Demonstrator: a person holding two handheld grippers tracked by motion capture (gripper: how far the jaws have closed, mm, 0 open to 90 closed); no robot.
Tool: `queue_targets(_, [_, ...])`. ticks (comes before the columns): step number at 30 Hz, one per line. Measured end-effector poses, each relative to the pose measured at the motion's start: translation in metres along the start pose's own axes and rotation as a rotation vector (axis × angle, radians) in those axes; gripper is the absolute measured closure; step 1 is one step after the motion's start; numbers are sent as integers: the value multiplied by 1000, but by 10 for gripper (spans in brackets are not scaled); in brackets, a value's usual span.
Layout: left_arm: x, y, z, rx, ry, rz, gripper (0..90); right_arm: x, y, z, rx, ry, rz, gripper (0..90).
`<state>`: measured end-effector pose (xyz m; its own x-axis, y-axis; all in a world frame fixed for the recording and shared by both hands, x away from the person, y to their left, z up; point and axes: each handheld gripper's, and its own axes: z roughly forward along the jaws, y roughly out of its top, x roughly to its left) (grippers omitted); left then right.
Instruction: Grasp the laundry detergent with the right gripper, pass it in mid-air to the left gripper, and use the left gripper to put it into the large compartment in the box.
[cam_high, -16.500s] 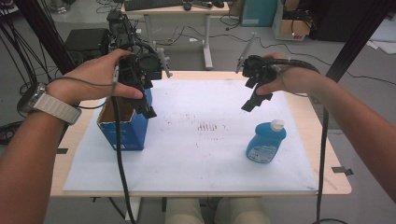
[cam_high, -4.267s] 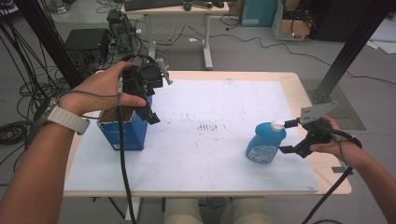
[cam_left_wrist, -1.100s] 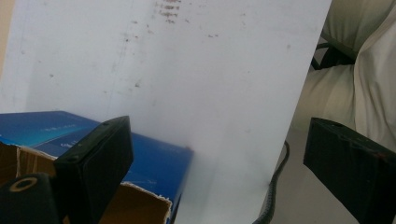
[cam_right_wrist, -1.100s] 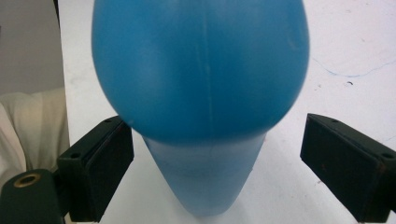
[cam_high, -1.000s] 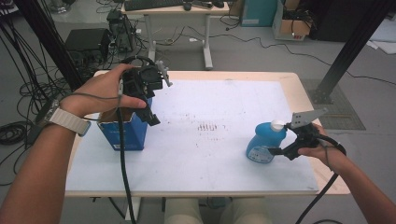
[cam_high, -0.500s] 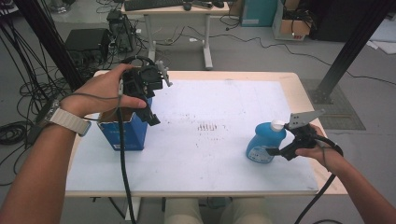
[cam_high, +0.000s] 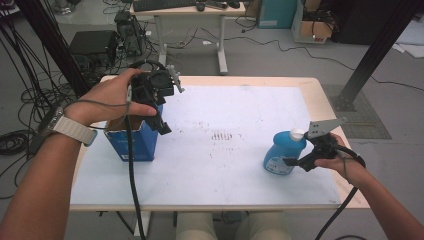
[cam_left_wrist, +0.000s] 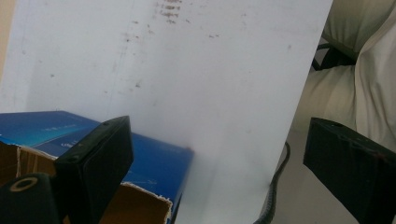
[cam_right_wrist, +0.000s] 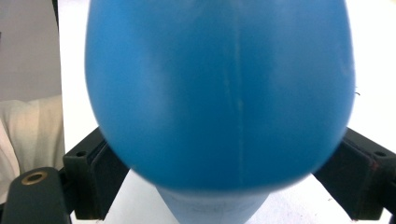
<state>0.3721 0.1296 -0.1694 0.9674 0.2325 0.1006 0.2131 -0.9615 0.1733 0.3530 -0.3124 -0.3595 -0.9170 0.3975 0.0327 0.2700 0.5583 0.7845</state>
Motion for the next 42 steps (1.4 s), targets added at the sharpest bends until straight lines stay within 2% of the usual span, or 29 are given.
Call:
queue_targets(19, [0,0,1,0,-2,-1,88,2,-5,5,-11,3,8,147])
queue_targets(29, [1,1,1,1,-3,1,88,1,-7,7,-34,3,8,161])
queue_targets(42, [1,1,1,8,-5,-2,88,1,-8,8,-54,8,5,239])
